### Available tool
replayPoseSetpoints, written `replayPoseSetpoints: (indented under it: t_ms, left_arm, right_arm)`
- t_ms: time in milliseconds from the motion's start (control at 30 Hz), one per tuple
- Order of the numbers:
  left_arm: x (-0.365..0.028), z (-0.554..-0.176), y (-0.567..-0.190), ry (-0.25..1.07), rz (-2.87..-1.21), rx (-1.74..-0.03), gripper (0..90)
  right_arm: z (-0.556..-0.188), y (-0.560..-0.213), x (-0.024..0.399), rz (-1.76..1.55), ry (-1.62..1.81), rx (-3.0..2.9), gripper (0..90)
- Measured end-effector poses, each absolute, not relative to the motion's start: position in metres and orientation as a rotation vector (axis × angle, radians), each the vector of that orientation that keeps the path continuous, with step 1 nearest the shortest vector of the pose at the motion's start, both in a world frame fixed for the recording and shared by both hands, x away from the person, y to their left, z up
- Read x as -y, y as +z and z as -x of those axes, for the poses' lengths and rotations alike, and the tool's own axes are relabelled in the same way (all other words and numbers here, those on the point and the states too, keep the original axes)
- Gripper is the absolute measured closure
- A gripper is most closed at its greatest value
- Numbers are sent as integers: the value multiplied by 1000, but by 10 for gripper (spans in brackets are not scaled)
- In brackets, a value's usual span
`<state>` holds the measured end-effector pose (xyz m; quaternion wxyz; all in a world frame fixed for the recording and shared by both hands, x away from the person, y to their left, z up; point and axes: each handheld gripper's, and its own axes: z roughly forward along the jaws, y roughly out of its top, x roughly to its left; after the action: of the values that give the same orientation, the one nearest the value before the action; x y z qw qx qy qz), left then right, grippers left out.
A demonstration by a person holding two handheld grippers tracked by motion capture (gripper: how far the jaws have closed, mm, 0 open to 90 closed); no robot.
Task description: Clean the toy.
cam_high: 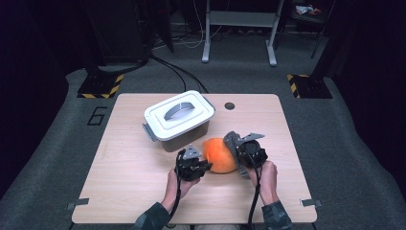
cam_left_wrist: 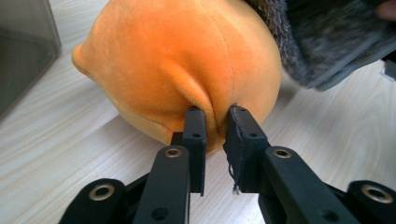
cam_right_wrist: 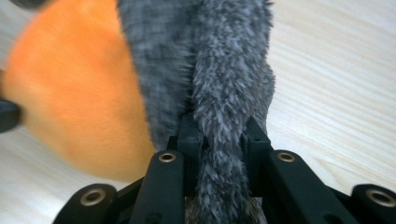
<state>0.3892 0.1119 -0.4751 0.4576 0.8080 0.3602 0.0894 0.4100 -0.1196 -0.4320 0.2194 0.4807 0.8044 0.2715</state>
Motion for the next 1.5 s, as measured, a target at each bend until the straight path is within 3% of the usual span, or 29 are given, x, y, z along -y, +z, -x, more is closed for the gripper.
replayPoseSetpoints:
  t_ms: [467,633,733,867,967,1500]
  left_arm:
    - [-113,-383,-470,343,-2067,-844,557]
    - [-108,-385,-470,376,-2089,-837,541]
    - [-104,-387,-473,392,-2107,-836,574]
    - [-102,-389,-476,386,-2124,-834,750]
    - [-101,-390,-477,370,-2114,-833,825]
    - [-103,-387,-461,285,-2028,-824,860]
  right_arm:
    - [-422,-440,123,-1356,755,-2207,748]
    - [-423,-440,123,-1360,759,-2205,749]
    - [-423,-440,123,-1362,767,-2204,749]
    - [-423,-441,123,-1363,779,-2195,749]
    - [-422,-440,124,-1370,777,-2188,749]
    - [-400,-408,115,-1272,891,-2167,749]
